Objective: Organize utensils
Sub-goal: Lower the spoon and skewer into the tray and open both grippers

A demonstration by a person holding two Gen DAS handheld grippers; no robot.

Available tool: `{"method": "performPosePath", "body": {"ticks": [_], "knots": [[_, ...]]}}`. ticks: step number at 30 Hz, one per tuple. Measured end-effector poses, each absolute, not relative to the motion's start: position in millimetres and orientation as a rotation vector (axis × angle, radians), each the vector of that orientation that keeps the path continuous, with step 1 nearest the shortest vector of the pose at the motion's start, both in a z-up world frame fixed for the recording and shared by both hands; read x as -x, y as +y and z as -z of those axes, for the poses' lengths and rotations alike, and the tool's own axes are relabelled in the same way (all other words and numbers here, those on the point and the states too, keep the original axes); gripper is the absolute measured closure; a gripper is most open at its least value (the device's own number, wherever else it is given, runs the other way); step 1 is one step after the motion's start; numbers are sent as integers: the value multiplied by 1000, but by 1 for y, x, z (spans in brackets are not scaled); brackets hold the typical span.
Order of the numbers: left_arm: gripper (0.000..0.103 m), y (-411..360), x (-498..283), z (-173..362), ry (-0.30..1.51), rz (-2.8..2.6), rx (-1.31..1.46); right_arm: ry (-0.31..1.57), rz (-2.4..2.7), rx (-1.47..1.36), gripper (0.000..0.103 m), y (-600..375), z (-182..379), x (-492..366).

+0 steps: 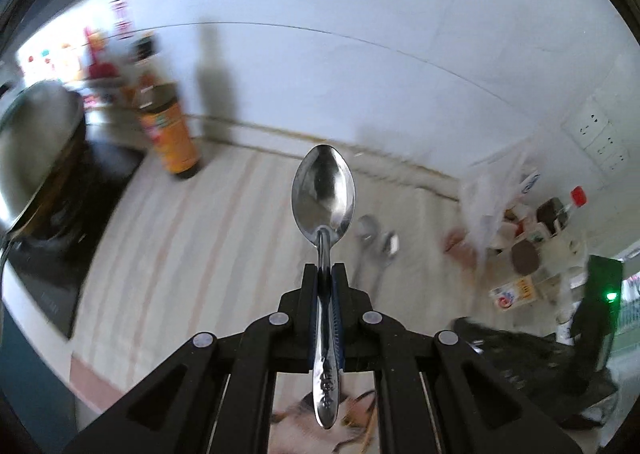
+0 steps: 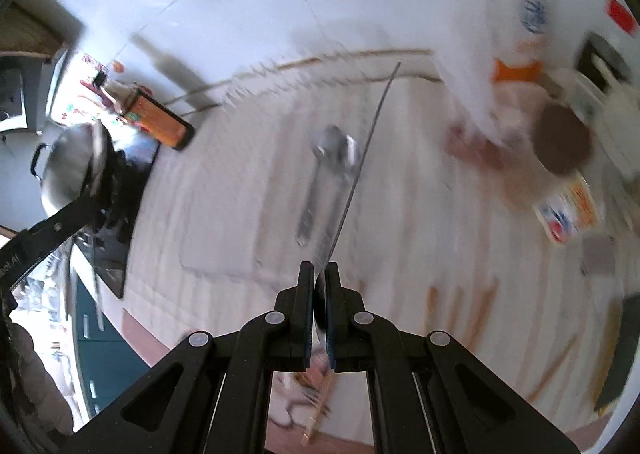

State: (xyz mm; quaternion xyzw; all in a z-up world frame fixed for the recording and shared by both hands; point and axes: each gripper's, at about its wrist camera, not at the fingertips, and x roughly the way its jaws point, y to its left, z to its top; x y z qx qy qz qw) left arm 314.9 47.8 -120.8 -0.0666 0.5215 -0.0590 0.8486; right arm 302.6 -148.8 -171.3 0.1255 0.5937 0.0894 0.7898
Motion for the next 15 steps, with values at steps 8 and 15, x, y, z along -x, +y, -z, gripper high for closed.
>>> {"method": "performPosePath", "body": {"ticks": [8,15], "knots": [[98,23,-384,181,1303,217,120,1363,-251,-312,98,-132,213,-366],[88,35,-381,189,1316,137,96,1408,-262,-235,73,-125,225,-374]]}}
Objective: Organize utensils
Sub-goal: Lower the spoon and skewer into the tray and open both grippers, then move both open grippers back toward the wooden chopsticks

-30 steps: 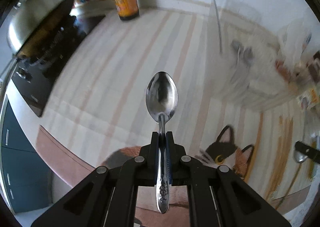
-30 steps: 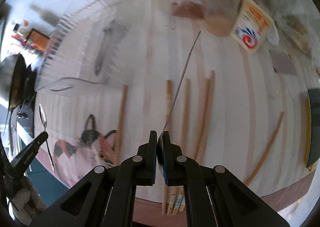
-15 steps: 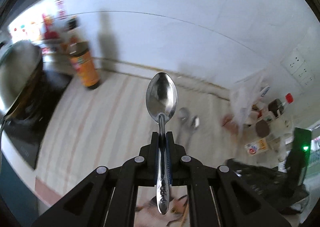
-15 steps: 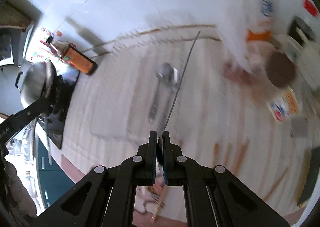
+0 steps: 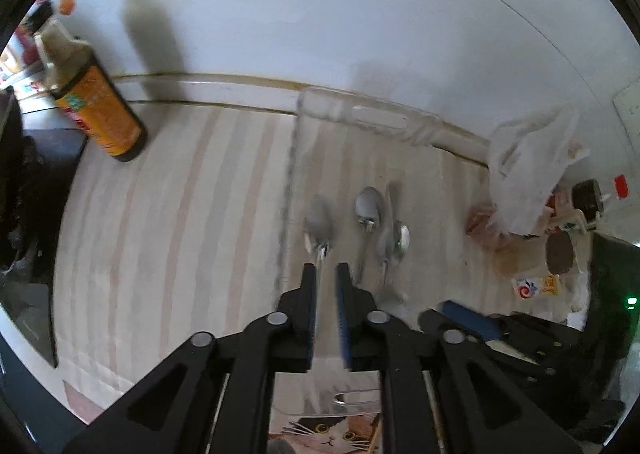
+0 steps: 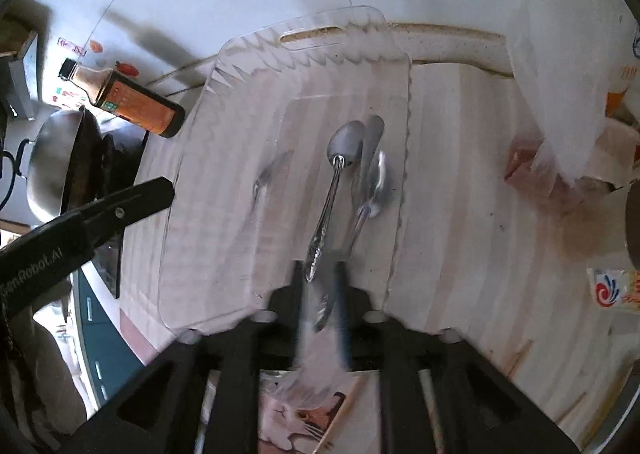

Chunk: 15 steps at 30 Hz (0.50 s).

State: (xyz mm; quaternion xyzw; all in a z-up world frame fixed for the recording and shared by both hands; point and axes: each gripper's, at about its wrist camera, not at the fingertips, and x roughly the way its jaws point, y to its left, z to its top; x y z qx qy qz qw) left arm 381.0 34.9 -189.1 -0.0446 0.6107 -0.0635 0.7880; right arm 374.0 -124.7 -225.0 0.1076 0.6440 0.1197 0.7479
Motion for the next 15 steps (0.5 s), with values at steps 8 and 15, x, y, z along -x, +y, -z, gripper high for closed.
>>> {"method": "performPosePath", "body": {"ticks": [8,15], "knots": [[38,50,-345,165,1174,-11,11,1331,-125,-257,59,-162,200,-345],[0,50,-301,167,1054,-38,-14,1234,19,-289,53,-212,181,-286]]}}
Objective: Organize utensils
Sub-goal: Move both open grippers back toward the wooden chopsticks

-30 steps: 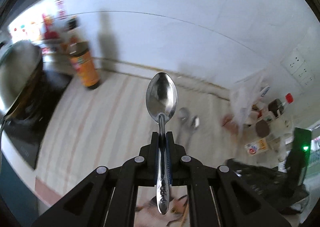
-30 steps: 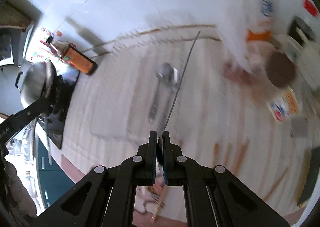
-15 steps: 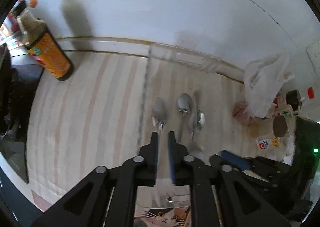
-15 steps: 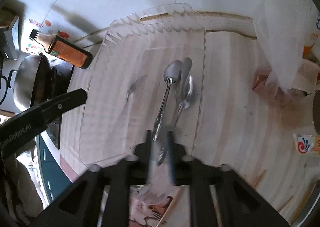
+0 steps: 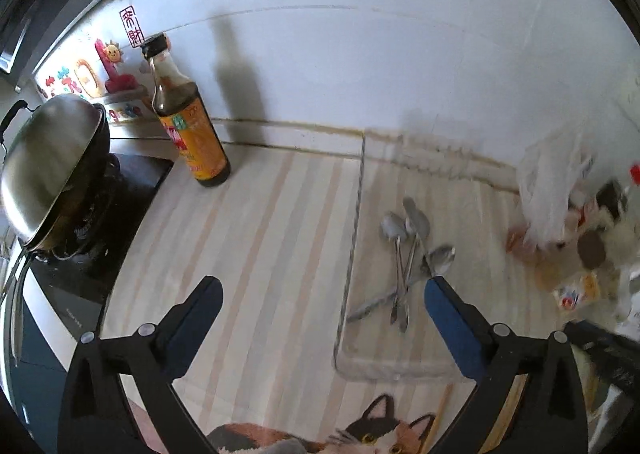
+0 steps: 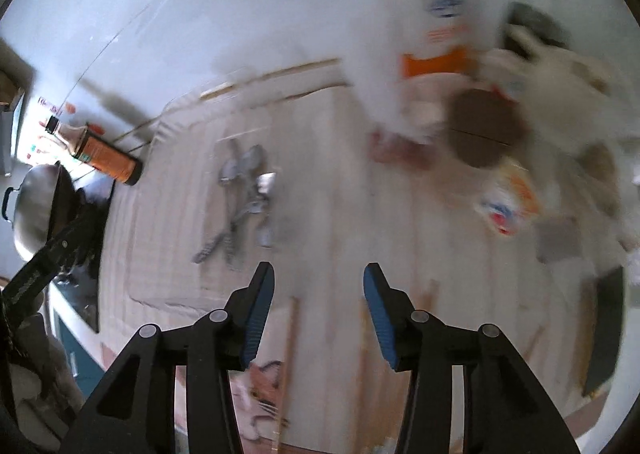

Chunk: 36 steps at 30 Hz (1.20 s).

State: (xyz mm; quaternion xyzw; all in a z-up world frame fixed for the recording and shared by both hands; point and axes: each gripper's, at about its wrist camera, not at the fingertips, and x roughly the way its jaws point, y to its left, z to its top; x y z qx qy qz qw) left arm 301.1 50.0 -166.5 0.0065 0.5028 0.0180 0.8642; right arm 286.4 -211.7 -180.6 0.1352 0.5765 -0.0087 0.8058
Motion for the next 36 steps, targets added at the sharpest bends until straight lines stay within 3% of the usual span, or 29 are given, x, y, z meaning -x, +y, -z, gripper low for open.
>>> {"method": "performPosePath", "body": {"ticks": [3,13,21,30,33,35,36], "knots": [[0,42,-285,174,1061,-34,-54,1194,80,-312,48,-236,177,-255],[0,-4,-220,227,1234,57,-154,1269,276,-392,48,-315,200,-175],[1,-46,-192,295,1408,128,-232,1401,357,-441,54,-339,254,-130],[4,-67,-187,320,1444,154,-240,1483,359,-434,59,-328,292,-109],[18,-75,-184,324,1446,164,-241,1493,367,-428,59,-327,298,-106],[35,-79,-183,325,1439,178,-230,1488,369,-421,59,-327,299,-103],[38,-81,-182,324,1436,191,-218,1487,368,-411,59,-325,299,-101]]}}
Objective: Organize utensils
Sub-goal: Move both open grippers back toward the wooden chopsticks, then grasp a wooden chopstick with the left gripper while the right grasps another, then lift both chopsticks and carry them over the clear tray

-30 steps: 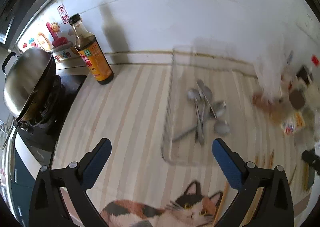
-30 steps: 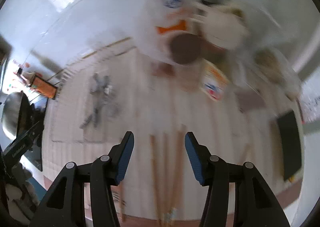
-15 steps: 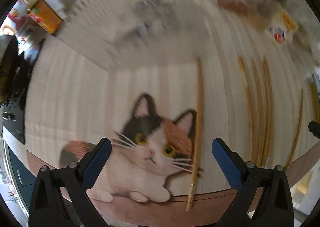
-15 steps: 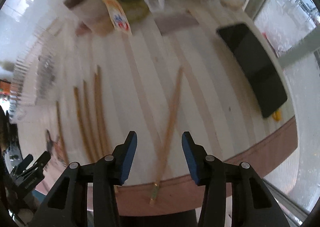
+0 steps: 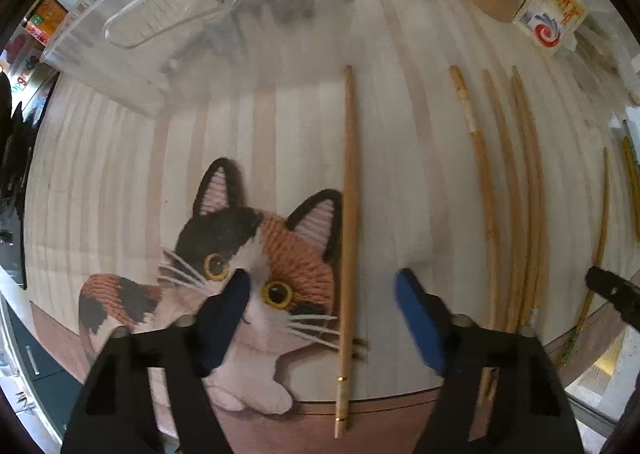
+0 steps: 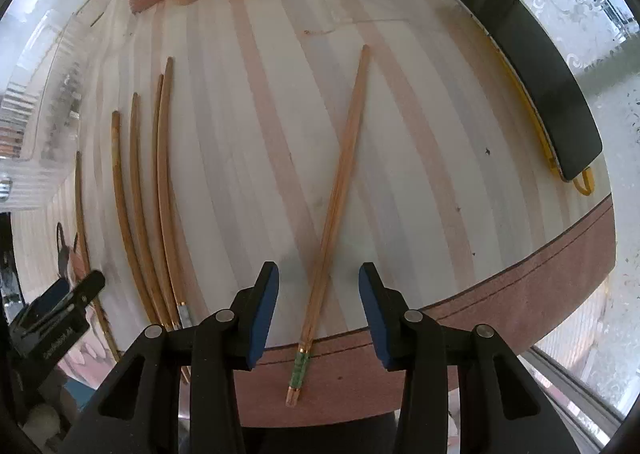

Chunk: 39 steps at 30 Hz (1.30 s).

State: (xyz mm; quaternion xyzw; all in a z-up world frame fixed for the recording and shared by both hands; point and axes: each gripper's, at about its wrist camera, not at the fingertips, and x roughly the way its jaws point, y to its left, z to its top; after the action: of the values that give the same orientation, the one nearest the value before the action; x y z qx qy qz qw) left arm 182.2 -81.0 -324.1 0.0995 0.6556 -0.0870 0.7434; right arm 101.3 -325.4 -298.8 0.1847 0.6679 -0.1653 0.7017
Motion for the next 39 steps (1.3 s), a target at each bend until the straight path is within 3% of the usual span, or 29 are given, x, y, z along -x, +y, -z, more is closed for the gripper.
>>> {"method": "performPosePath", "body": {"ticks": [3,5,7,19,32,36,39], "knots": [[60,-88,-181,322,1436,209,-196,1491,381,-369,68,-321,299,-99],[81,-94,-180,321,1437,215,-191,1484,382,-351,87,-317,300,-101],[97,-97,-179,320,1439,208,-190,1482,383,-326,93,-312,301,-102],[98,-48,-138,322,1534,105,-62,1528,207,-212,96,-256,300,-99],[91,-50,-143,322,1522,163,-89,1575,230,-194,95,-243,301,-96],[91,-53,-140,321,1506,163,-86,1574,247,-180,95,-248,308,-106],[97,-43,-136,319,1490,165,-107,1565,258,-163,95,-245,311,-113]]}}
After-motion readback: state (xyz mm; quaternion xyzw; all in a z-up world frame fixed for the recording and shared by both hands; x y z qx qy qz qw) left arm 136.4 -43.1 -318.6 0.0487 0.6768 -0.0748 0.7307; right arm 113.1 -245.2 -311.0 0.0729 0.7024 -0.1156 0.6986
